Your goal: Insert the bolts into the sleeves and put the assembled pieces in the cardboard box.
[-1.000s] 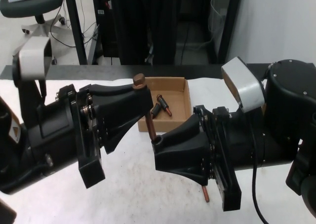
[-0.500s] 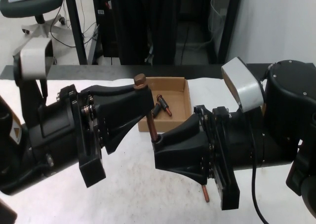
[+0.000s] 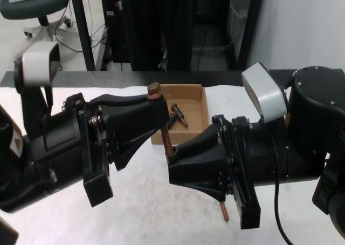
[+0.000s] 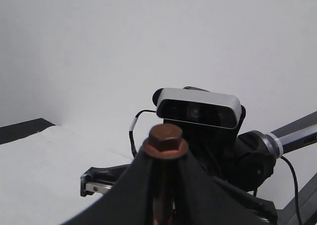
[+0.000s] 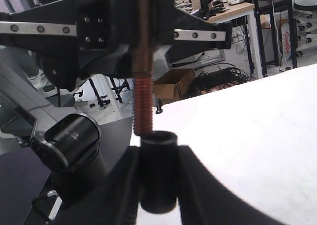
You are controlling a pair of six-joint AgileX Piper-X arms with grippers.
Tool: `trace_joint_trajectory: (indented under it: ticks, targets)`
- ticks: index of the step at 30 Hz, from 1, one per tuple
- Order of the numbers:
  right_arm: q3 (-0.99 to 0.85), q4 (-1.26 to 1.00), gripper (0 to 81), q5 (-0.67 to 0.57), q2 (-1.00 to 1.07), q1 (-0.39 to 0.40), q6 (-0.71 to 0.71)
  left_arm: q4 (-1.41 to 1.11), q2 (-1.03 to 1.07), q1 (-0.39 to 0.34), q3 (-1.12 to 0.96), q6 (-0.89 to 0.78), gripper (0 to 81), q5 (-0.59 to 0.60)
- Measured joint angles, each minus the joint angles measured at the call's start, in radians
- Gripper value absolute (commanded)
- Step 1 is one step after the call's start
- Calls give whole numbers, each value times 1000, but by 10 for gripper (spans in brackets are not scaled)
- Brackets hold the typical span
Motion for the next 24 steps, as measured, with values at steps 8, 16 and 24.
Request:
trace_joint_trajectory:
  ticks: [8,16,24]
  targets:
    - [0,0,8,8,0,0,0,-2,0,0,0,-2,2,2]
    - [0,10,8,15,0,0,22,-2,0,0,5,0,2,-7]
    - [2,16,8,-7,0,13,25,-2,0,0,10,0,2,-22]
